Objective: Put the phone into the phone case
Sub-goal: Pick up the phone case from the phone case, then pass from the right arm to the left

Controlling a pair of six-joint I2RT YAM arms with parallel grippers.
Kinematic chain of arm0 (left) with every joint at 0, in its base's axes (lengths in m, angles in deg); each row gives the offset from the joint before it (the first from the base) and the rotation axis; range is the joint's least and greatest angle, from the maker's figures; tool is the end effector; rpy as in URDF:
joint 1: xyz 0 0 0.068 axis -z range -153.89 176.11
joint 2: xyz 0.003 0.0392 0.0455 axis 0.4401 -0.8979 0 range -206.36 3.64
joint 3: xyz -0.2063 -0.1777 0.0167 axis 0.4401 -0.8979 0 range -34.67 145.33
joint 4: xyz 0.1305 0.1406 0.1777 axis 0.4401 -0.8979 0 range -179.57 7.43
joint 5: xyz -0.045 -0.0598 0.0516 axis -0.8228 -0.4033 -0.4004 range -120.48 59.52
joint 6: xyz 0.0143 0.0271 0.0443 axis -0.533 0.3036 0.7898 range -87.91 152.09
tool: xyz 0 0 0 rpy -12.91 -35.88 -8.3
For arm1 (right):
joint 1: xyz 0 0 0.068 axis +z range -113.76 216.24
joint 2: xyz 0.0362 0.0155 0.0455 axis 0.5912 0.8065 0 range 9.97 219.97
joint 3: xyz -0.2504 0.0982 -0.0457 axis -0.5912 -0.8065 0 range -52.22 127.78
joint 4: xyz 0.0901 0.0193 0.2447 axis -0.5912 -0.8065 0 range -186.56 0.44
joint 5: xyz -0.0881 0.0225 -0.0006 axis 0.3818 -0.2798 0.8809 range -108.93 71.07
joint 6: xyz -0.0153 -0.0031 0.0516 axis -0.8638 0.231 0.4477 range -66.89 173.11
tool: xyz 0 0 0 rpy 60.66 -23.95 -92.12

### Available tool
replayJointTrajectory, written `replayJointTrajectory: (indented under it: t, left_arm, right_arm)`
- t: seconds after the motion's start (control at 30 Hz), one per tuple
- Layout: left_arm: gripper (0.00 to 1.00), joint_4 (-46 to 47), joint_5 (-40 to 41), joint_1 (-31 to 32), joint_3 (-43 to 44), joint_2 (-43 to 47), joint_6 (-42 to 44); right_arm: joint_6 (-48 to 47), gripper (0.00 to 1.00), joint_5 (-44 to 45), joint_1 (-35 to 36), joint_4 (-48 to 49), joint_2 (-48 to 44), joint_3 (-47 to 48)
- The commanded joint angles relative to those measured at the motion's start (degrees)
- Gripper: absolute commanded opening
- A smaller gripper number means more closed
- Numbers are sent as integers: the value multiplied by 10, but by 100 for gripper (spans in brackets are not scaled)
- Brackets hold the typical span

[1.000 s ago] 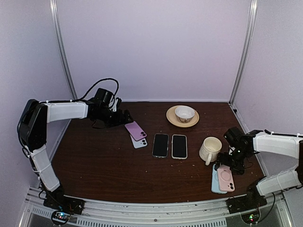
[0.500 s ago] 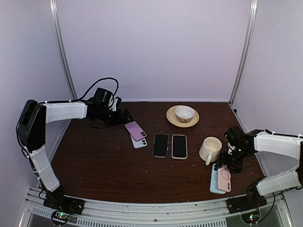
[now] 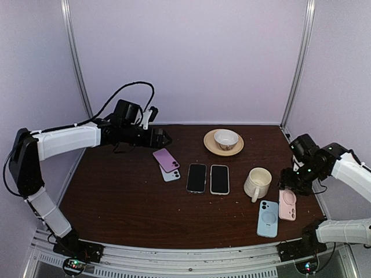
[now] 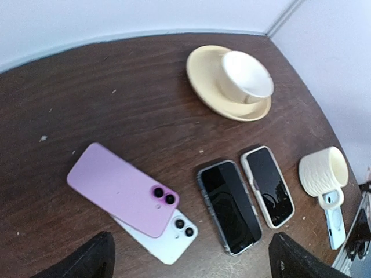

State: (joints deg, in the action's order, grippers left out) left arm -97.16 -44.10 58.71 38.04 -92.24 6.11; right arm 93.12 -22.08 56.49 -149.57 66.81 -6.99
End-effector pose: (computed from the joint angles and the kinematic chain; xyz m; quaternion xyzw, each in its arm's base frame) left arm 0.3170 -0.2127 0.2684 0.1036 0.8870 -0.3068 0.3292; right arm 0.1516 0.0579 0.2400 0.1650 0.9729 0.1037 0.1245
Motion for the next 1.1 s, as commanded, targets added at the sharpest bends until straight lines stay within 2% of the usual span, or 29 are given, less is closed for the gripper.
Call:
replayJointTrajectory:
  t: [0.0, 0.13, 0.23, 0.33, 0.53, 0.63, 0.7, 0.83, 0.93, 1.07]
  left_arm:
    - [96, 73, -10, 60, -16, 69, 97]
    - [93, 124, -103, 89, -30, 105, 100]
    - [93, 150, -124, 124, -33, 112, 79]
    - [94, 195, -141, 171, -35, 112, 73]
    - [97, 273, -181, 209, -36, 93, 6]
    - [97, 281, -178, 222, -33, 88, 8]
    - [97, 280, -172, 228, -31, 85, 14]
    - [96, 259, -127, 229, -28, 92, 32]
    - [86, 230, -74, 228, -28, 102, 65]
    - [67, 208, -56, 228, -18, 102, 99]
  right_arm:
    - [-37, 55, 126, -1, -83, -27, 105]
    - [-78, 51, 120, 3, -55, -24, 197]
    - [-80, 48, 70, 30, 37, -16, 237]
    - [-71, 46, 58, 100, 142, 14, 266]
    - [-91, 44, 132, 264, 267, 130, 377]
    - [-72, 45, 220, 323, 289, 177, 418]
    - [-56, 44, 260, 352, 319, 197, 421]
    - [-35, 43, 258, 382, 366, 231, 430]
    - [-27, 42, 254, 396, 376, 243, 437]
    - [-18, 41, 256, 407, 387, 249, 437]
